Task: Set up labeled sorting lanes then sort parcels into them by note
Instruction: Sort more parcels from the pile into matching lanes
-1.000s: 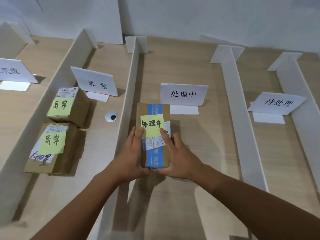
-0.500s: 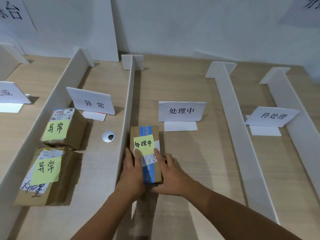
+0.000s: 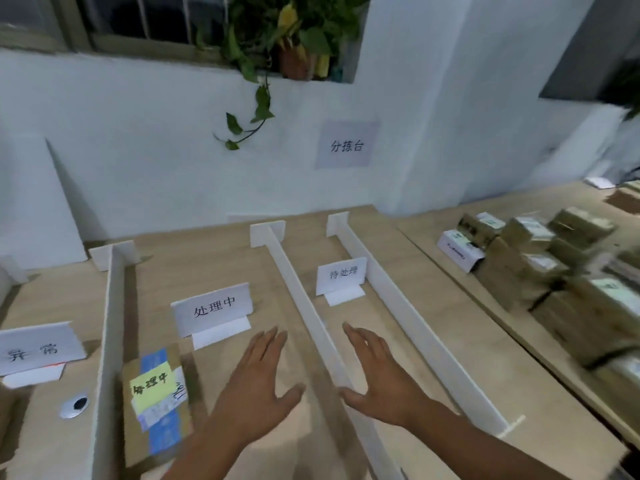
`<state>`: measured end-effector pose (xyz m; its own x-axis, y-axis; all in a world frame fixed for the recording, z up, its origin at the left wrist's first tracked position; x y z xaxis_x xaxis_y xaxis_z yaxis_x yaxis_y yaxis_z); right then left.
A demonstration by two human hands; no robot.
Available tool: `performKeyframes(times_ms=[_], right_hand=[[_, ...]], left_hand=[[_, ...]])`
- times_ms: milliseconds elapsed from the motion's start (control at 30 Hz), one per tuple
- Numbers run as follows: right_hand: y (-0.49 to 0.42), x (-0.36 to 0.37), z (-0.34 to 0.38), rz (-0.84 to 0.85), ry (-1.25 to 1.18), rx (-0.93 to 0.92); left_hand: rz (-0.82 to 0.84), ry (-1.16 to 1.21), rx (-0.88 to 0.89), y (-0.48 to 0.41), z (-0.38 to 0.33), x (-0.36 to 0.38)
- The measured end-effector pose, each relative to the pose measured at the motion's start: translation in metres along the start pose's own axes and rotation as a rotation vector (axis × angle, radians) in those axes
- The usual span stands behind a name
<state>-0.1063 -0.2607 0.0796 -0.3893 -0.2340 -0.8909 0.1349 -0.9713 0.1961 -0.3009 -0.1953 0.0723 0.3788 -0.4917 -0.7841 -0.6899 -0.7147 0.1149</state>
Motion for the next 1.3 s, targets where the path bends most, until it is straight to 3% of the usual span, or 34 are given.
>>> performKeyframes(times_ms=[300, 700, 1000, 1300], right_hand=[[0.236, -0.078, -0.157, -0.245, -0.054, 0.226], [0.537, -0.151, -0.354, -0.288, -0.021, 0.402], [0.608, -0.168, -0.498, -0.264, -0.081, 0.456], [0.585, -0.170, -0.674, -0.031, -0.160, 0.424]], left_hand=[[0.114, -0.003, 0.309, -0.049, -0.248, 0.117], [0.243, 0.050, 0.508, -0.090, -0.542, 0.320], [0.315, 0.099, 0.499, -0.166, -0.646, 0.421], [0.378, 0.103, 0.389, -0.285, -0.685, 0.509]])
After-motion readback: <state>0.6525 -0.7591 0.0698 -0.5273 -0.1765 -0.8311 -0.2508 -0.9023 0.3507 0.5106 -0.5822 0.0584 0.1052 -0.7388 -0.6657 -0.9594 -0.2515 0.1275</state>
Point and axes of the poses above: each hand's wrist, its own y-axis away from the middle knuckle, its own x-axis out of the palm, z = x × y, the point moved 10 cm from there along -y, towards the middle knuckle, and after that the axes turned 15 degrees about z, right-handed, at the moved point
